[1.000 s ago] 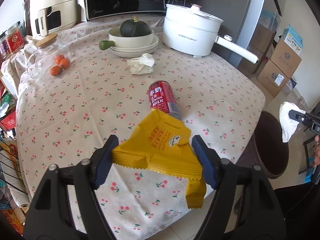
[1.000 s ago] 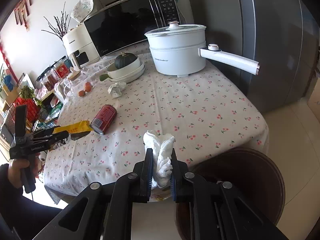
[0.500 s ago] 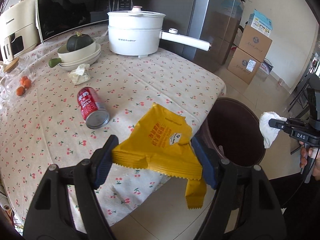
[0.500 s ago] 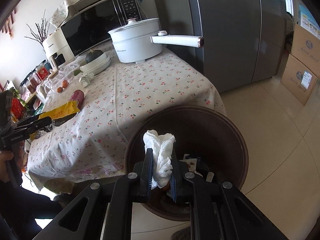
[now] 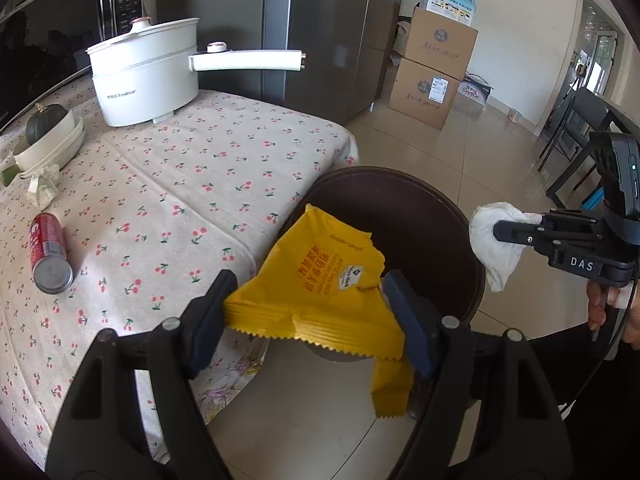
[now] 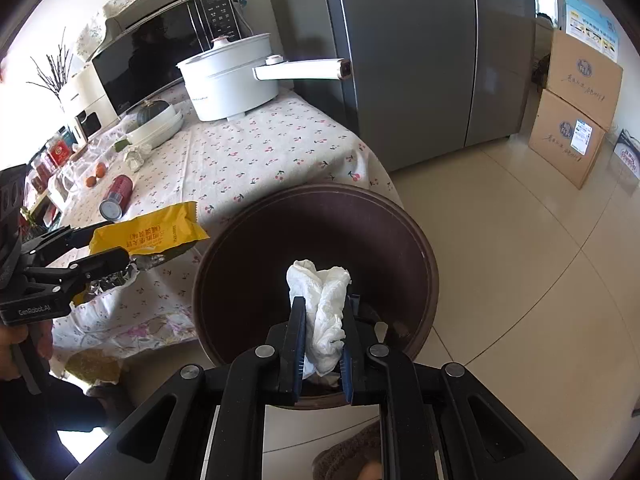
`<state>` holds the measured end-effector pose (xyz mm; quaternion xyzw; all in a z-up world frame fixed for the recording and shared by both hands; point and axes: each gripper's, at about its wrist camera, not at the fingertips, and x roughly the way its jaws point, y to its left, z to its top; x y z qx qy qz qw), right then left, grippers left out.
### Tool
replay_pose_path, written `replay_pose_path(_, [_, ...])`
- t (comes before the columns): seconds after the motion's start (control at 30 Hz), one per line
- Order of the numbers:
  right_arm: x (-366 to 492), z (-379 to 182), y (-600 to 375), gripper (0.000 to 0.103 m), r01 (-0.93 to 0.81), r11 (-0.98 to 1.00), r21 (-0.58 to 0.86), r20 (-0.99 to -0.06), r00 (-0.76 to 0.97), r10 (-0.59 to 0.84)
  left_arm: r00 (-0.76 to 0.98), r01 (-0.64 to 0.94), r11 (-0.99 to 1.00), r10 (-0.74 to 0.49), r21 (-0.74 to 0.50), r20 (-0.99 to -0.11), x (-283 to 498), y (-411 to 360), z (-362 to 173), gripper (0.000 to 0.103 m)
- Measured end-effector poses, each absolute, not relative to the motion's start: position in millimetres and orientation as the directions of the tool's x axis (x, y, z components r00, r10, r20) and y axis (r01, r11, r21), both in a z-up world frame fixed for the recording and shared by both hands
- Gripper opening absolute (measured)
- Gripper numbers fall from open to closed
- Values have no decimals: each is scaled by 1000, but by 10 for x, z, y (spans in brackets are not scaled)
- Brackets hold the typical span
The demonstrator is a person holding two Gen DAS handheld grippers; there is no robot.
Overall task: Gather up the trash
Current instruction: 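Carry the chip bag and tissue with both grippers over the brown bin, then open the left gripper to drop the chip bag while the right drops the tissue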
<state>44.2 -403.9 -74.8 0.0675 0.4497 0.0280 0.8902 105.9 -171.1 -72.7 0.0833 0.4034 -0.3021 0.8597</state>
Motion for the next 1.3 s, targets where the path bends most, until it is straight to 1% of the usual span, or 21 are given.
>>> replay_pose_path(0.2, [399, -775, -4057, 15, -1, 996, 88, -799, 597, 72, 468, 624, 777, -463, -90, -753, 1059, -2023, -873, 76])
replay_pose_path(0.4, [403, -812, -4092, 15, -3, 997, 81, -806, 589, 68, 462, 640, 764, -469, -83, -753, 1087, -2130, -960, 76])
replay_pose_path(0.43, [408, -818, -4095, 15, -3, 997, 80, -807, 587, 67, 460, 644, 761, -469, -81, -754, 1095, -2138, -967, 78])
replay_pose_path(0.5, [425, -828, -4104, 15, -3, 997, 78, -808, 585, 65, 457, 643, 763, -451, -65, -767, 1103, -2155, -977, 84])
replay_pose_path(0.57, [438, -840, -4103, 15, 1, 997, 76, -810, 583, 61, 477, 635, 771, -428, -35, -767, 1084, -2146, -964, 94])
replay_pose_path(0.67, [456, -847, -4084, 15, 2, 997, 75, -812, 581, 60, 494, 622, 783, -407, -15, -769, 1076, -2111, -941, 99])
replay_pose_path(0.93, [503, -871, -4012, 15, -3, 998, 56, -818, 573, 48, 512, 562, 827, -327, 21, -794, 1046, -1930, -929, 100])
replay_pose_path(1.3, [670, -941, -3889, 15, -6, 1000, 10, -832, 554, 12, 527, 540, 841, -303, 38, -794, 935, -1763, -856, 101])
